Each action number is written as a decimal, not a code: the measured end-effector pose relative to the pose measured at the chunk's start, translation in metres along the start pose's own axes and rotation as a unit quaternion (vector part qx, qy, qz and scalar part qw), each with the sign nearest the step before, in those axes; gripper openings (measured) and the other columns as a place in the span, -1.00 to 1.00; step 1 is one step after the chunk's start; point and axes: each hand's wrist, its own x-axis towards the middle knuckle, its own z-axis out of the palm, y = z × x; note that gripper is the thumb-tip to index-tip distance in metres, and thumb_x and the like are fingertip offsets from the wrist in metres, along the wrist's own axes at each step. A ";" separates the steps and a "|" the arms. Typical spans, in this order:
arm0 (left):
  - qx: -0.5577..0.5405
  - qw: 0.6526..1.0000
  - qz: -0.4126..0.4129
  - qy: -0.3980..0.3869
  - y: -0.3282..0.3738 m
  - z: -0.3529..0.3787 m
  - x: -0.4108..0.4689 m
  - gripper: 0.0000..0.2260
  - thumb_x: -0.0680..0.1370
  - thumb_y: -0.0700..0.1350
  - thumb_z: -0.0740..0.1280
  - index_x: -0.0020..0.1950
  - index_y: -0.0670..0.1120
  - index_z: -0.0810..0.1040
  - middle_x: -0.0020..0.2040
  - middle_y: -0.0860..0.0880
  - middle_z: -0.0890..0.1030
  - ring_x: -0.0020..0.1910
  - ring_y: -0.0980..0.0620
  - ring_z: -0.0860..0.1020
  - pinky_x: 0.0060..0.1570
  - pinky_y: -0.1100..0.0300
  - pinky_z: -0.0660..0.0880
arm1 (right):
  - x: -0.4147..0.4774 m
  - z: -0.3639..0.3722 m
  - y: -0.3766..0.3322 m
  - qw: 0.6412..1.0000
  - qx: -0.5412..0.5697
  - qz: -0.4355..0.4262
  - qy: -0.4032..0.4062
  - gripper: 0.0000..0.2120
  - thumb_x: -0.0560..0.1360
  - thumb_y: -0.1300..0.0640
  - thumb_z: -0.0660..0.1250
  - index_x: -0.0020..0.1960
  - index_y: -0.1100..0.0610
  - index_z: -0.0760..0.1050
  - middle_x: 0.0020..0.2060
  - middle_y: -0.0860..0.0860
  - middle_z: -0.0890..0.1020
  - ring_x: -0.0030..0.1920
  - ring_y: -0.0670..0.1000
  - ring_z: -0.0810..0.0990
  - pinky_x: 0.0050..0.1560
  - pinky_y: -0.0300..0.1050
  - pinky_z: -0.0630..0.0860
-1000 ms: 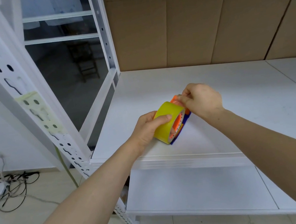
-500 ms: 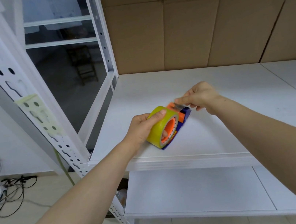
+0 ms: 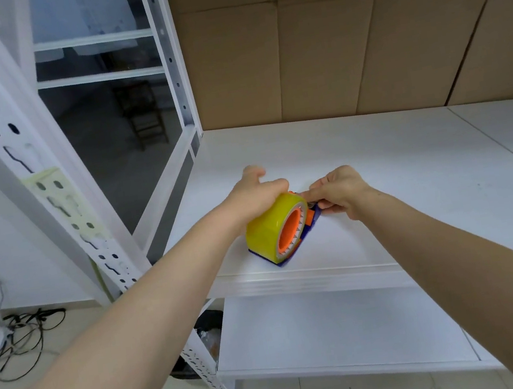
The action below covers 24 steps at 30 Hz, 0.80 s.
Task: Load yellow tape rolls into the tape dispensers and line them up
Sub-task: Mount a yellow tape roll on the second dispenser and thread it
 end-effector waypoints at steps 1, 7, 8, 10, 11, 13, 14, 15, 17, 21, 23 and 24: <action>0.043 0.998 0.053 0.017 0.004 0.001 0.002 -0.58 0.54 -0.05 0.24 0.40 -0.02 0.36 0.28 -0.07 0.44 0.18 -0.08 0.49 0.10 0.15 0.42 | 0.000 0.000 0.000 1.000 0.001 0.000 0.002 -0.72 0.29 0.16 0.55 -0.38 0.19 0.44 -0.44 0.08 0.48 -0.42 -0.02 0.43 -0.27 -0.17 0.52; 0.211 0.969 0.116 -0.054 0.011 0.009 0.003 -0.70 0.53 0.06 0.22 0.06 -0.08 0.65 0.07 -0.08 0.64 0.03 -0.05 0.58 0.06 0.05 0.55 | 0.006 0.003 0.001 0.999 -0.045 -0.003 0.018 -0.85 0.33 0.27 0.47 -0.14 0.29 0.58 -0.26 0.16 0.57 -0.39 -0.02 0.48 -0.20 -0.12 0.58; 0.231 0.964 0.115 -0.058 0.012 0.008 0.003 -0.68 0.52 0.10 0.23 0.06 -0.07 0.64 0.05 -0.08 0.64 0.01 -0.05 0.58 0.05 0.04 0.56 | 0.007 0.002 0.000 0.998 -0.052 0.003 0.018 -0.83 0.32 0.28 0.46 -0.11 0.30 0.59 -0.27 0.16 0.57 -0.38 0.00 0.49 -0.16 -0.09 0.60; 0.258 0.957 0.113 -0.070 0.016 0.007 0.005 -0.65 0.48 0.20 0.27 0.03 -0.03 0.63 0.02 -0.05 0.63 -0.01 -0.04 0.57 0.00 0.07 0.55 | 0.007 0.000 -0.005 0.998 -0.060 0.017 0.011 -0.89 0.32 0.26 0.44 -0.20 0.25 0.54 -0.37 0.14 0.53 -0.41 0.01 0.47 -0.14 -0.05 0.60; 0.267 0.954 0.109 -0.080 0.018 0.006 0.006 -0.62 0.45 0.26 0.28 0.01 -0.01 0.63 0.00 -0.03 0.62 -0.03 -0.03 0.57 -0.03 0.09 0.54 | 0.007 -0.001 -0.007 0.998 -0.062 0.025 0.005 -0.88 0.32 0.23 0.42 -0.26 0.23 0.49 -0.43 0.12 0.50 -0.42 0.01 0.45 -0.18 -0.07 0.58; 0.269 0.953 0.098 -0.100 0.019 0.005 0.006 -0.58 0.40 0.30 0.32 -0.01 -0.01 0.64 -0.04 -0.02 0.63 -0.05 -0.02 0.58 -0.03 0.09 0.55 | 0.007 -0.005 -0.011 0.997 -0.072 0.032 0.003 -0.80 0.32 0.18 0.44 -0.35 0.21 0.43 -0.56 0.08 0.48 -0.46 0.01 0.43 -0.30 -0.11 0.53; 0.264 0.954 0.094 -0.106 0.019 0.005 0.007 -0.60 0.39 0.27 0.34 0.00 -0.01 0.65 -0.03 -0.03 0.63 -0.03 -0.03 0.59 0.00 0.06 0.57 | 0.007 -0.005 -0.011 0.996 -0.086 0.032 0.003 -0.76 0.32 0.18 0.46 -0.40 0.21 0.42 -0.63 0.05 0.47 -0.50 0.00 0.42 -0.35 -0.13 0.51; 0.259 0.955 0.093 -0.109 0.018 0.005 0.008 -0.63 0.38 0.23 0.36 0.00 -0.01 0.65 -0.02 -0.03 0.64 -0.02 -0.04 0.60 0.04 0.03 0.59 | 0.007 -0.006 -0.011 0.995 -0.097 0.033 0.000 -0.73 0.31 0.20 0.47 -0.44 0.20 0.41 -0.69 0.02 0.45 -0.53 -0.01 0.40 -0.39 -0.15 0.49; 0.253 0.957 0.093 -0.111 0.018 0.005 0.008 -0.63 0.31 0.18 0.35 -0.01 0.00 0.66 0.00 -0.04 0.65 -0.01 -0.05 0.60 0.06 0.00 0.59 | 0.009 -0.007 -0.010 0.994 -0.103 0.036 -0.006 -0.73 0.32 0.25 0.45 -0.45 0.21 0.40 -0.69 0.02 0.45 -0.55 -0.02 0.39 -0.39 -0.14 0.51; 0.250 0.957 0.087 -0.120 0.020 0.004 0.008 -0.61 0.26 0.17 0.33 -0.04 -0.01 0.66 -0.02 -0.05 0.66 -0.03 -0.04 0.60 0.02 0.01 0.59 | 0.011 -0.009 -0.008 0.995 -0.072 0.055 -0.039 -0.84 0.33 0.28 0.41 -0.37 0.22 0.47 -0.47 0.06 0.53 -0.47 -0.03 0.42 -0.20 -0.08 0.61; 0.247 0.957 0.087 -0.124 0.019 0.004 0.009 -0.62 0.26 0.15 0.34 -0.04 -0.02 0.67 -0.02 -0.05 0.66 -0.03 -0.05 0.60 0.01 0.02 0.58 | 0.011 -0.012 -0.005 0.995 -0.060 0.062 -0.051 -0.86 0.34 0.28 0.41 -0.35 0.22 0.48 -0.47 0.05 0.54 -0.47 -0.03 0.43 -0.18 -0.07 0.62; 0.240 0.959 0.085 -0.124 0.018 0.005 0.009 -0.64 0.27 0.13 0.35 -0.04 -0.02 0.68 -0.02 -0.05 0.66 -0.03 -0.05 0.60 0.01 0.03 0.59 | 0.012 -0.013 -0.003 0.995 -0.052 0.064 -0.054 -0.87 0.34 0.28 0.41 -0.34 0.23 0.49 -0.48 0.05 0.54 -0.47 -0.03 0.43 -0.17 -0.06 0.63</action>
